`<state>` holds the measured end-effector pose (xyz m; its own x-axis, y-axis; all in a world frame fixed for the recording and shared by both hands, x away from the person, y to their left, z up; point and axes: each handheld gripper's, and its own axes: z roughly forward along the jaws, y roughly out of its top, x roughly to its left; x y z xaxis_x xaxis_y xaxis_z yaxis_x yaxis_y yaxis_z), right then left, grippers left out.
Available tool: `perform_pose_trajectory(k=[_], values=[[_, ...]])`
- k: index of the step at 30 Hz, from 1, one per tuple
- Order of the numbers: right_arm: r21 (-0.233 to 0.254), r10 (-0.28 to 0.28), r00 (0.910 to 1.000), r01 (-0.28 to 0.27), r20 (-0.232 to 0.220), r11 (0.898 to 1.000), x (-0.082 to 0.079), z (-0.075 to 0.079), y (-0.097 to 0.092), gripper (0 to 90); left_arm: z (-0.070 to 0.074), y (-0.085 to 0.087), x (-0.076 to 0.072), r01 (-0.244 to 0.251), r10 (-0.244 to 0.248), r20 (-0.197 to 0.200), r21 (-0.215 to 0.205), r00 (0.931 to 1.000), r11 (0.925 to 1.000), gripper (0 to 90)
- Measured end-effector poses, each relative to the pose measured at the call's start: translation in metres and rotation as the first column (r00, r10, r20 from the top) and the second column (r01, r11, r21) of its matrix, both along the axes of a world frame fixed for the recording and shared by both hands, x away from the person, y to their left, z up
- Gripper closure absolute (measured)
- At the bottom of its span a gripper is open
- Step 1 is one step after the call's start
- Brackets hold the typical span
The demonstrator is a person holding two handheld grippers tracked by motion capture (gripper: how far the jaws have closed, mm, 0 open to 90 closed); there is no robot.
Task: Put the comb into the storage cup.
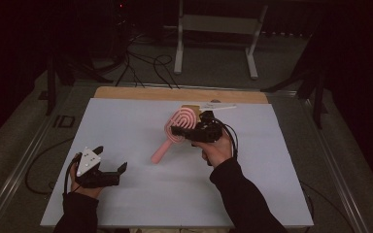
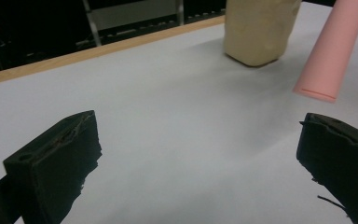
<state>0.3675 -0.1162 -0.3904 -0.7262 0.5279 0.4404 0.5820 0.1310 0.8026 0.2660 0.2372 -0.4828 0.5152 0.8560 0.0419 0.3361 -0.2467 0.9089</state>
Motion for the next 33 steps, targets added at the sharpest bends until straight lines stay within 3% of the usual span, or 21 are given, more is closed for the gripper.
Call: perform_pose_trajectory(k=[16, 33], values=[[-0.005, 0.003, 0.9999, -0.003, 0.012, 1.000, 0.006, 0.005, 0.005, 63.8, -0.003, 0.001, -0.001, -0.004, 0.004, 0.006, 0.014, 1.0000, 0.9999, 0.2], [0.003, -0.029, 0.9996, 0.029, 0.000, 1.000, 0.020, 0.006, 0.000, 63.7, -0.004, 0.001, -0.001, -0.006, 0.005, 0.015, 0.009, 0.9999, 0.9999, 0.1]])
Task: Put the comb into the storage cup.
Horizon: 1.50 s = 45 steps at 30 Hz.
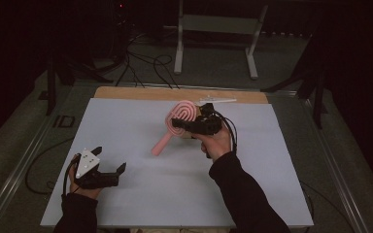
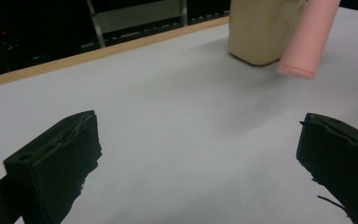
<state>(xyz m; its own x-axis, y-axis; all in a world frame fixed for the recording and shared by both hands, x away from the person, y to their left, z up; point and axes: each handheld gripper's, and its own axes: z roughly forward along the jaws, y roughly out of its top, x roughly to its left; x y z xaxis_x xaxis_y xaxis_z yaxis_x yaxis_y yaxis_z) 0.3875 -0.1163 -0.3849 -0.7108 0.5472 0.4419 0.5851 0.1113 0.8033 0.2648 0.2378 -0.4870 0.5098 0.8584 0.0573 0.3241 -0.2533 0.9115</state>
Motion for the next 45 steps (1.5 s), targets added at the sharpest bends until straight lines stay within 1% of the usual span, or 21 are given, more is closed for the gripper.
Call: perform_pose_trajectory(k=[4, 6, 9, 15, 23, 31, 45], values=[[-0.003, -0.002, 1.0000, 0.002, 0.009, 1.000, 0.002, 0.005, -0.001, 63.8, 0.000, 0.001, 0.000, -0.004, 0.004, 0.001, -0.001, 1.0000, 1.0000, 0.2], [-0.006, -0.001, 0.9998, 0.001, 0.020, 1.000, 0.003, 0.009, -0.001, 63.7, 0.000, 0.001, 0.000, -0.005, 0.005, 0.002, -0.003, 1.0000, 1.0000, 0.2], [-0.008, -0.004, 0.9997, 0.004, 0.023, 1.000, 0.004, 0.010, -0.001, 63.7, -0.001, 0.001, 0.000, -0.007, 0.007, 0.002, -0.006, 1.0000, 1.0000, 0.1], [-0.002, -0.014, 0.9998, 0.014, 0.011, 1.000, 0.009, 0.008, -0.003, 63.7, -0.001, 0.000, 0.000, -0.004, 0.004, 0.003, -0.003, 1.0000, 1.0000, 0.2], [-0.003, -0.028, 0.9996, 0.028, 0.008, 1.000, 0.012, 0.008, -0.006, 63.7, -0.002, -0.001, 0.000, -0.002, 0.002, 0.000, 0.004, 1.0000, 1.0000, 0.1], [-0.012, -0.059, 0.9979, 0.060, 0.025, 0.998, 0.018, 0.011, -0.012, 63.7, -0.002, -0.002, 0.000, 0.002, -0.002, 0.001, 0.003, 1.0000, 1.0000, 0.2], [-0.012, -0.081, 0.9963, 0.082, 0.027, 0.997, 0.022, 0.015, -0.017, 63.7, -0.002, -0.003, 0.000, 0.004, -0.004, 0.001, 0.002, 1.0000, 1.0000, 0.2]])
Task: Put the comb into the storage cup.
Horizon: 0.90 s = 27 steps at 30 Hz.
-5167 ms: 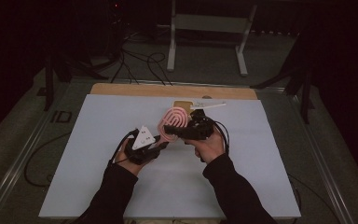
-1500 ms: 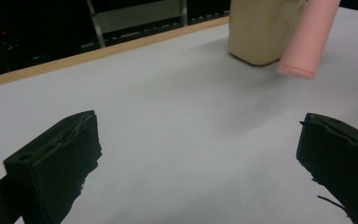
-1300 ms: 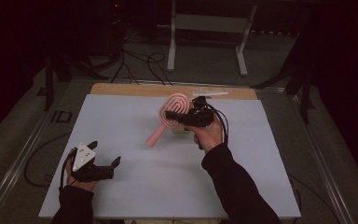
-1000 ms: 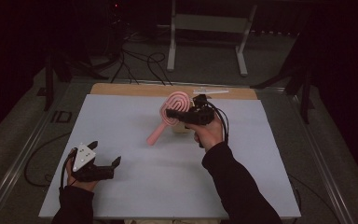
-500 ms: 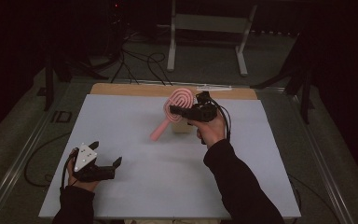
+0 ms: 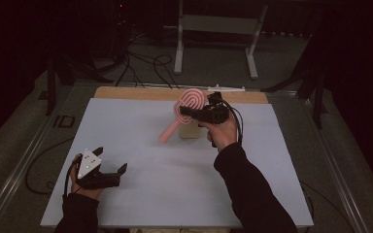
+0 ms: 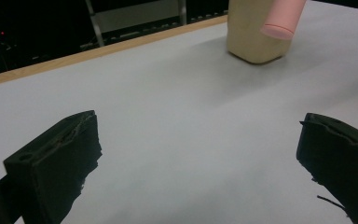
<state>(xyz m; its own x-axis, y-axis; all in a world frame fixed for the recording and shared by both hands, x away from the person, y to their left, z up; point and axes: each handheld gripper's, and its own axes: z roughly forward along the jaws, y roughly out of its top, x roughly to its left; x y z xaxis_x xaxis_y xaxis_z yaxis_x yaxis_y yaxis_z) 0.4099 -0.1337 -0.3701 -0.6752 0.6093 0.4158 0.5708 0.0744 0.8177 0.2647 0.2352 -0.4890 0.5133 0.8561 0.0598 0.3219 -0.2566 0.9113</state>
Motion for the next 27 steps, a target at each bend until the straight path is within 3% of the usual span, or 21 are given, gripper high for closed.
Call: perform_pose_trajectory(k=[27], values=[[-0.021, -0.030, 0.9995, 0.030, 0.011, 0.999, 0.009, 0.012, -0.008, 63.7, 0.000, 0.000, 0.000, 0.004, -0.004, -0.002, -0.008, 1.0000, 1.0000, 0.1]])
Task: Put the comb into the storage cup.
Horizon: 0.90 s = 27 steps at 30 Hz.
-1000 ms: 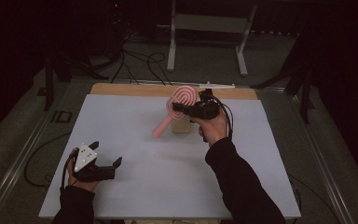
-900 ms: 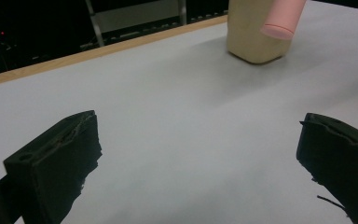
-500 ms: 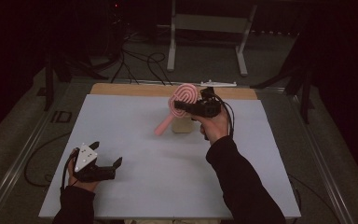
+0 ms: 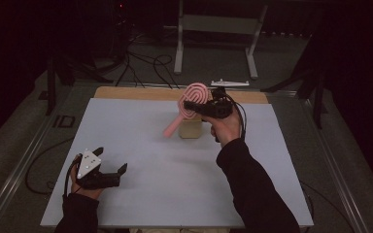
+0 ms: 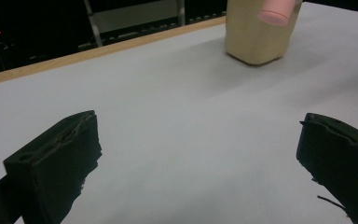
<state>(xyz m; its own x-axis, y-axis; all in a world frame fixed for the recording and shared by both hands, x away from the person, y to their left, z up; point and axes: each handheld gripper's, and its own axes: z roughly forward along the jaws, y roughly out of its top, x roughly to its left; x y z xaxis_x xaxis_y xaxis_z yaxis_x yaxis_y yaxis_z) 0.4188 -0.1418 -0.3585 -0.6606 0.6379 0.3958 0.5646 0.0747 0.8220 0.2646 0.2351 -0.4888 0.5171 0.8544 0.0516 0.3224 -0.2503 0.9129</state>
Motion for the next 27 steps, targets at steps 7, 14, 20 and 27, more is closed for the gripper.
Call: perform_pose_trajectory(k=[7, 14, 20, 27], values=[[-0.001, -0.008, 0.9999, 0.008, 0.007, 1.000, 0.002, 0.006, -0.002, 63.7, 0.000, 0.000, 0.000, -0.001, 0.001, 0.001, 0.003, 1.0000, 1.0000, 0.1], [-0.005, -0.015, 0.9998, 0.015, 0.012, 1.000, 0.006, 0.009, -0.004, 63.7, 0.000, 0.000, 0.000, -0.001, 0.001, 0.003, 0.003, 1.0000, 1.0000, 0.1], [0.004, -0.021, 0.9998, 0.021, 0.007, 1.000, 0.008, 0.011, -0.007, 63.7, 0.000, -0.001, 0.000, 0.001, -0.001, 0.003, 0.006, 1.0000, 1.0000, 0.1], [0.007, -0.026, 0.9996, 0.026, 0.008, 1.000, 0.012, 0.016, -0.008, 63.7, 0.000, 0.000, 0.000, 0.001, -0.001, 0.004, 0.006, 1.0000, 1.0000, 0.1]])
